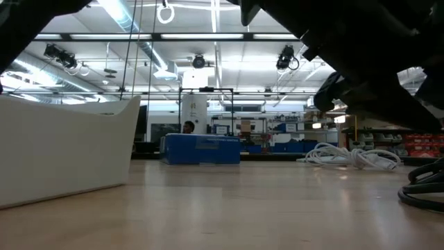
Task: Pick and place USB-C Cables
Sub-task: Put the black charger cable into the bin
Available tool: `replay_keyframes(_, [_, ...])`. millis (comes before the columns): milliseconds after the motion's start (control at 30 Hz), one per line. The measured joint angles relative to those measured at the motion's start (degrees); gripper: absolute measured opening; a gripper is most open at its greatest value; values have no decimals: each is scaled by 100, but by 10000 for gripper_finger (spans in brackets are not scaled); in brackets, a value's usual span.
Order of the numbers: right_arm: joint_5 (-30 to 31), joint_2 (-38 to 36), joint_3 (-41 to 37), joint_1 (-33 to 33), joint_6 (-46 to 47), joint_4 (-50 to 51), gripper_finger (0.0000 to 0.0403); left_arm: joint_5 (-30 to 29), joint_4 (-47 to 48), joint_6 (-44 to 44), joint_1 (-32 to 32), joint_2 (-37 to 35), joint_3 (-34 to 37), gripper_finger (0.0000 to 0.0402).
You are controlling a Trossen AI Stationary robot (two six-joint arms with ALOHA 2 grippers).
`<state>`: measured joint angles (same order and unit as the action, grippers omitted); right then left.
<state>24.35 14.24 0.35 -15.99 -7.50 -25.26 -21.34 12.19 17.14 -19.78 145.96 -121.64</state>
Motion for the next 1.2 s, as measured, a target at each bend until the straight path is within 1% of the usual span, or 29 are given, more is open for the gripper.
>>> replay_keyframes(167, [1, 0, 0, 1, 0, 4, 50, -3, -86, 18, -44, -3, 86, 261])
replay_keyframes(267, [1, 0, 1, 2, 1, 4, 50, -42, -37, 20, -63, 4, 244, 286])
replay_keyframes(433, [-1, 0, 0, 1, -1, 5, 50, -46, -291, 197, -73, 3, 541, 294])
replay_keyframes(600, [-1, 0, -1, 2, 1, 5, 50, 0, -362, 321, -54, -3, 664, 283])
replay_keyframes(700, [0, 0, -1, 0, 1, 5, 50, 7, -272, 318, -51, -3, 684, 263])
replay_keyframes(800, [0, 0, -1, 1, 1, 5, 50, 13, -256, 286, -54, -3, 682, 227])
replay_keyframes(900, [0, 0, -1, 1, 1, 5, 50, 15, -178, 99, -54, -3, 682, 174])
replay_keyframes(1100, [1, 0, 1, 0, -1, 6, 50, -12, -72, 20, -60, -9, 682, 50])
replay_keyframes(1133, [1, 0, -1, 0, 1, 5, 50, -23, -70, 20, -60, -14, 682, 42])
replay_keyframes(1200, [1, 0, -1, 1, 1, 6, 50, -31, -40, 15, -59, -40, 682, 42])
